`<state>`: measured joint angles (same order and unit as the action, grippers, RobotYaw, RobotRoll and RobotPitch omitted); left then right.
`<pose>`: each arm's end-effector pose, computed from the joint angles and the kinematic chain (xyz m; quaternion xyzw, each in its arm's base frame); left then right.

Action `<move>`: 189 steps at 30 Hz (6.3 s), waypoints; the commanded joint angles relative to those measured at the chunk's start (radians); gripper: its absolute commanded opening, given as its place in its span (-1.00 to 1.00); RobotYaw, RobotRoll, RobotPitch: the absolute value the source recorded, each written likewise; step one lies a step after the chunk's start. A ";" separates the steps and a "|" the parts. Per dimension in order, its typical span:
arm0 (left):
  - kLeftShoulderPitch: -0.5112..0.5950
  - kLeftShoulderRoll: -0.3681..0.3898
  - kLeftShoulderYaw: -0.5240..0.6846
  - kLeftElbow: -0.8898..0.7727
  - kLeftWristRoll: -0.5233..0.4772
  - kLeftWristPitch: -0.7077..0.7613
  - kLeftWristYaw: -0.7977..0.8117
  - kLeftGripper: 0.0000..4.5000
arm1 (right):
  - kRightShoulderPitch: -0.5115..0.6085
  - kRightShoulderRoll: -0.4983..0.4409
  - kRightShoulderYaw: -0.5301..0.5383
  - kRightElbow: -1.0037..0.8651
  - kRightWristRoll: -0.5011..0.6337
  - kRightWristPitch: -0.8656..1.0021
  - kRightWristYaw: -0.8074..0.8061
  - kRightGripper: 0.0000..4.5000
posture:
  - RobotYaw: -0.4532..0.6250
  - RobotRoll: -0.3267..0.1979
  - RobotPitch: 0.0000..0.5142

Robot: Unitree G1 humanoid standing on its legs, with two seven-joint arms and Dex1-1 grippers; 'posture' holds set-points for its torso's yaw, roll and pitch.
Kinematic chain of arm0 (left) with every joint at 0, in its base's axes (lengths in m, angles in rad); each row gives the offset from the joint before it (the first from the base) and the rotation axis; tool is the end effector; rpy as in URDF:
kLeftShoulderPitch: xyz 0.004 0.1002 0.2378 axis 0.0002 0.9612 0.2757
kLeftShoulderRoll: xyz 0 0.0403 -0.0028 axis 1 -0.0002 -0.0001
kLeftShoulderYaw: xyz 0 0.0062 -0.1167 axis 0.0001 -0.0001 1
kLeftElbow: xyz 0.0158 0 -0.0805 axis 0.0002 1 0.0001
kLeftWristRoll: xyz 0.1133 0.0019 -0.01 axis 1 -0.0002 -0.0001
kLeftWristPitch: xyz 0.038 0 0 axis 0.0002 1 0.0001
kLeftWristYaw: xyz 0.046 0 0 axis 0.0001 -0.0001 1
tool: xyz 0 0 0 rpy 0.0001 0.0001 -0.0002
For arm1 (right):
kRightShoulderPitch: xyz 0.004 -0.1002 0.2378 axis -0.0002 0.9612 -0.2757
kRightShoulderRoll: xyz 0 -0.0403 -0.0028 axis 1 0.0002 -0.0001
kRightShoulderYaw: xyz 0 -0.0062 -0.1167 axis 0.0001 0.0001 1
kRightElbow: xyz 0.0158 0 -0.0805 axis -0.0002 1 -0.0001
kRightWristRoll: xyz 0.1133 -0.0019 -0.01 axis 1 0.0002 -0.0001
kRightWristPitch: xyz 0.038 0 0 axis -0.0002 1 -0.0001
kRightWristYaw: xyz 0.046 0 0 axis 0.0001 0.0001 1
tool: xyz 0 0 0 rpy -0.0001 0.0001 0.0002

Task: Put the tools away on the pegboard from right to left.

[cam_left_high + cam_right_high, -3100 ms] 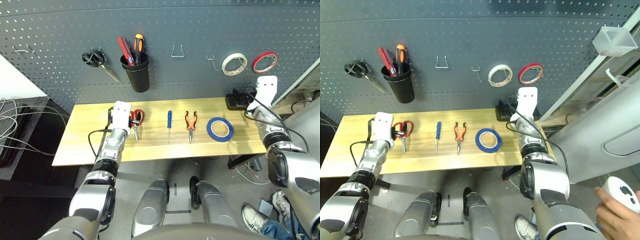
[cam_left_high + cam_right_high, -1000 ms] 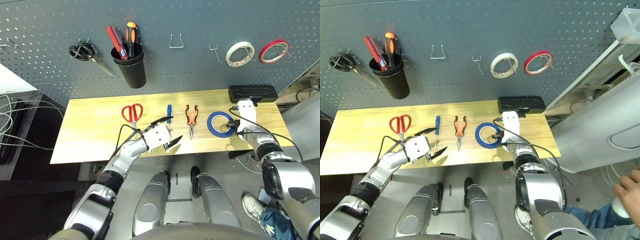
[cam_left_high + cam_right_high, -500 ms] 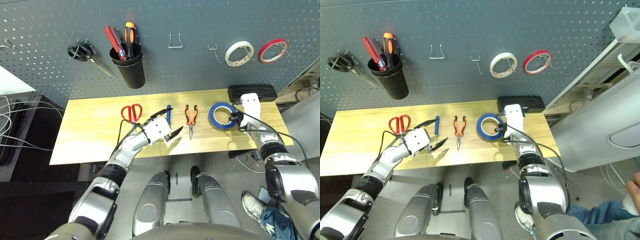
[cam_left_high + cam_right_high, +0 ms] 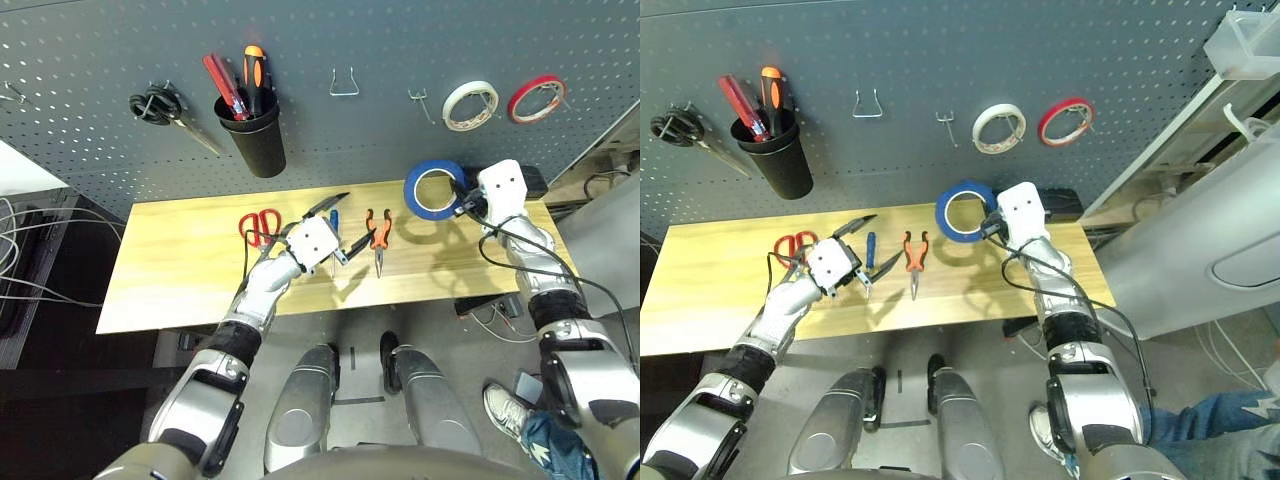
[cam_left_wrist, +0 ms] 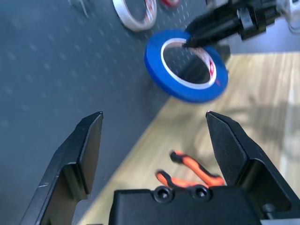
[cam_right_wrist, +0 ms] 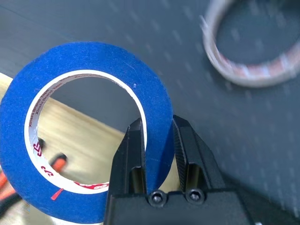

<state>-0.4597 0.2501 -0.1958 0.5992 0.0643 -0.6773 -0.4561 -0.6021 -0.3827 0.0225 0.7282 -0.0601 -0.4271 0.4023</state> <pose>0.2962 0.1532 0.0552 0.2186 -0.2058 -0.3569 0.8846 0.3281 -0.2206 0.0865 -0.2417 -0.1010 0.2090 0.9422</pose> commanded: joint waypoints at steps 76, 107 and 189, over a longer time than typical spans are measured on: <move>-0.024 0.050 -0.006 0.083 0.144 0.455 0.045 1.00 | -0.220 0.254 -0.128 0.335 0.150 0.681 -0.160 0.99 | 0.16 0.25 -0.02; 0.212 0.060 0.012 -0.381 0.085 0.793 0.004 1.00 | -0.338 0.311 -0.182 0.557 0.124 0.719 -0.384 0.99 | 0.44 0.25 0.38; 0.014 0.019 0.109 -0.217 -0.068 0.336 -0.015 1.00 | -0.474 0.353 -0.096 -0.222 0.245 0.241 -0.026 -0.88 | 0.18 0.25 -0.11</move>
<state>-0.4539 0.2711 -0.0837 0.3589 -0.0060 -0.3327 -0.4687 -1.0454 -0.0406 -0.0597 0.5175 0.1649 -0.1384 0.3877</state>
